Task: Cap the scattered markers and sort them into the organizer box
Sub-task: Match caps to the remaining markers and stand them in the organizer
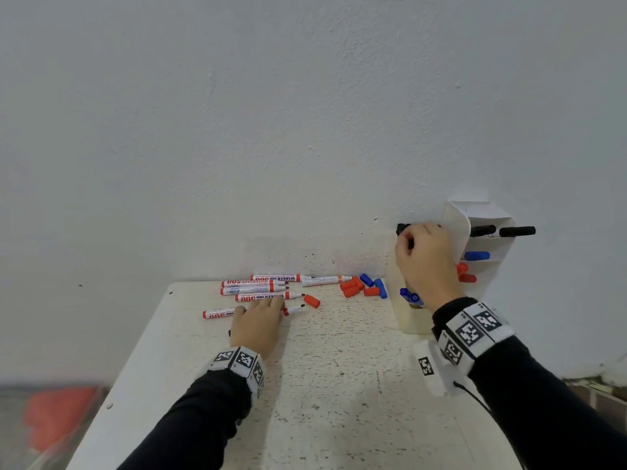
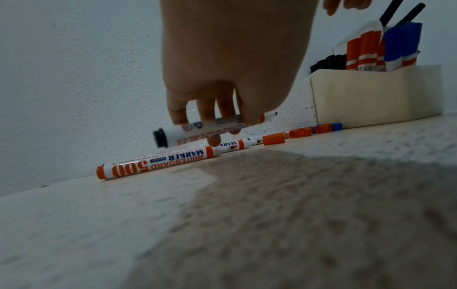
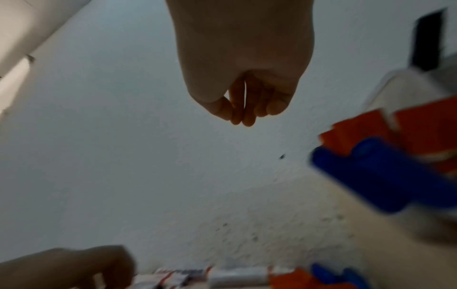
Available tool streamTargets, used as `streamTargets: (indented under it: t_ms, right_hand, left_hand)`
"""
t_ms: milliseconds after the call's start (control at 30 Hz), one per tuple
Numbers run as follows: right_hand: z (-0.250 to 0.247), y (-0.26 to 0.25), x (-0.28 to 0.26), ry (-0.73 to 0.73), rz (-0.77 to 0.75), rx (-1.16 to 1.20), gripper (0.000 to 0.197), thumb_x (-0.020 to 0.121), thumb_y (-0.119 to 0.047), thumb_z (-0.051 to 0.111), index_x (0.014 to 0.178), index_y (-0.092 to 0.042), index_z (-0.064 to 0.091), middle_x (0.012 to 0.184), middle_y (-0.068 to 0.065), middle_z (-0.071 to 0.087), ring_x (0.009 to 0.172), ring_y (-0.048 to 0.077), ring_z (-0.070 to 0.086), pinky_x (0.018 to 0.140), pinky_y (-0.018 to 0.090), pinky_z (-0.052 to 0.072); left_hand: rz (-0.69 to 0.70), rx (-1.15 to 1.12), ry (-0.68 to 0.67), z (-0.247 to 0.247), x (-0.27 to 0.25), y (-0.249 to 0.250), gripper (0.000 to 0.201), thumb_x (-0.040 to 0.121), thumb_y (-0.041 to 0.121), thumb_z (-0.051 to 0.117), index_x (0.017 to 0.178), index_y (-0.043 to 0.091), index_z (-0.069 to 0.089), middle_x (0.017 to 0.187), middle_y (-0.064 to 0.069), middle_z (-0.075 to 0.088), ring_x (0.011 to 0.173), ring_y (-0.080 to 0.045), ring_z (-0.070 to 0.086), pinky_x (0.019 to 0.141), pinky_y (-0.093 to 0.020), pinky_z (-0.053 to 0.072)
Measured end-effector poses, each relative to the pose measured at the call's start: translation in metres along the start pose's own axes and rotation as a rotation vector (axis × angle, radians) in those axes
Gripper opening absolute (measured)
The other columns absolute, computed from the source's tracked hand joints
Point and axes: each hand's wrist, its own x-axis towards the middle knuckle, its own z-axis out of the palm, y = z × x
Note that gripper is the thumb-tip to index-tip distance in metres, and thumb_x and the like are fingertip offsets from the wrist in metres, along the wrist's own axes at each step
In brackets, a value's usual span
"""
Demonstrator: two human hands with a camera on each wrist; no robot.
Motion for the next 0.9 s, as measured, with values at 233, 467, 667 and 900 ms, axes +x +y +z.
streamTargets:
  t_ms: [233, 467, 667, 900]
  right_hand:
    - [0.058, -0.063, -0.031, -0.622, 0.034, 0.176, 0.021, 0.095, -0.013, 0.044, 0.11, -0.009, 0.058, 0.112, 0.008, 0.059, 0.101, 0.018, 0.057, 0.082, 0.021, 0.044]
    - [0.103, -0.057, -0.052, -1.06, -0.089, -0.103, 0.063, 0.094, -0.003, 0.034, 0.148, -0.027, 0.012, 0.157, -0.008, 0.001, 0.139, 0.032, 0.015, 0.112, 0.045, 0.022]
    - [0.111, -0.05, -0.058, -0.887, -0.082, -0.064, 0.023, 0.092, -0.01, 0.048, 0.113, -0.01, 0.054, 0.124, 0.006, 0.047, 0.113, 0.025, 0.046, 0.095, 0.035, 0.043]
    - [0.11, -0.042, -0.057, -0.663, 0.205, 0.217, 0.023, 0.093, -0.008, 0.048, 0.116, -0.011, 0.05, 0.119, 0.008, 0.048, 0.101, 0.021, 0.054, 0.088, 0.03, 0.045]
  left_hand:
    - [-0.021, -0.077, -0.031, 0.001, -0.001, 0.002, 0.034, 0.1, 0.017, 0.033, 0.134, 0.023, 0.034, 0.134, 0.004, 0.046, 0.121, -0.018, 0.048, 0.104, -0.043, 0.034]
    - [-0.06, -0.066, 0.055, 0.005, -0.001, 0.001, 0.048, 0.093, 0.005, 0.035, 0.138, 0.022, 0.028, 0.136, 0.001, 0.039, 0.123, -0.019, 0.044, 0.102, -0.04, 0.032]
    - [-0.035, -0.075, 0.09, 0.005, -0.001, -0.001, 0.058, 0.088, -0.002, 0.037, 0.139, 0.024, 0.027, 0.134, 0.002, 0.041, 0.121, -0.017, 0.043, 0.103, -0.036, 0.03]
    - [0.0, -0.049, 0.071, 0.001, -0.004, 0.006, 0.051, 0.095, 0.007, 0.033, 0.141, 0.027, 0.024, 0.138, 0.005, 0.041, 0.123, -0.018, 0.045, 0.102, -0.043, 0.033]
